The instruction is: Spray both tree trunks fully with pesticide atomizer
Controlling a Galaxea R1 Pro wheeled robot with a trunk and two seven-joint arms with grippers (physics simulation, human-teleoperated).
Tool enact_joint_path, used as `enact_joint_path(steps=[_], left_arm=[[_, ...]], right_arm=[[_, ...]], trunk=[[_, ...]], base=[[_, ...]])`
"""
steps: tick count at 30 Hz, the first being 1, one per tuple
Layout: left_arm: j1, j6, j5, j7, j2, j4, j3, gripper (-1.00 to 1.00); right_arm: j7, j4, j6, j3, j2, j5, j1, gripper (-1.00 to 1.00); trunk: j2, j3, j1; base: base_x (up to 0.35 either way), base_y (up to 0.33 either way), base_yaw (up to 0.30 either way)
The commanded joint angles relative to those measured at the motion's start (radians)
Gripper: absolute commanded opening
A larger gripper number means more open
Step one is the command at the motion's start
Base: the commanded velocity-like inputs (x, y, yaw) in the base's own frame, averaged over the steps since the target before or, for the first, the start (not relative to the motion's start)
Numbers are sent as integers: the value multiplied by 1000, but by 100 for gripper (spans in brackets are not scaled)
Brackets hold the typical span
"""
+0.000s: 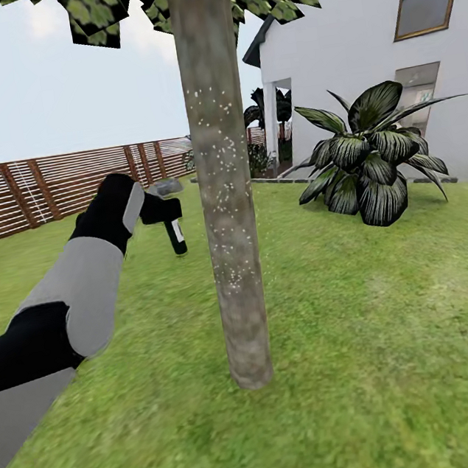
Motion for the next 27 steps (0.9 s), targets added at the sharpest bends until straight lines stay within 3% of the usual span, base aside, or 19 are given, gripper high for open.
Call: enact_joint_path(steps=[1, 16, 24, 26, 27], left_arm=[[-13, 1, 0, 0, 0, 2, 0, -100], [-147, 3, 0, -3, -8, 8, 0, -100], [-184, 3, 0, -3, -9, 9, 0, -100], [-187, 4, 0, -3, -10, 57, 1, -100], [-187, 1, 1, 0, -11, 158, 7, -100]], right_arm=[[0, 0, 0, 0, 0, 0, 0, 100], [0, 0, 0, 0, 0, 0, 0, 100], [0, 0, 0, 0, 0, 0, 0, 100], [0, 0, 0, 0, 0, 0, 0, 100], [0, 0, 0, 0, 0, 0, 0, 100]], trunk=[[0, 0, 0], [0, 0, 0], [0, 0, 0], [0, 0, 0], [0, 0, 0]], base=[[0, 0, 0], [0, 0, 0], [0, 0, 0], [0, 0, 0], [0, 0, 0]])
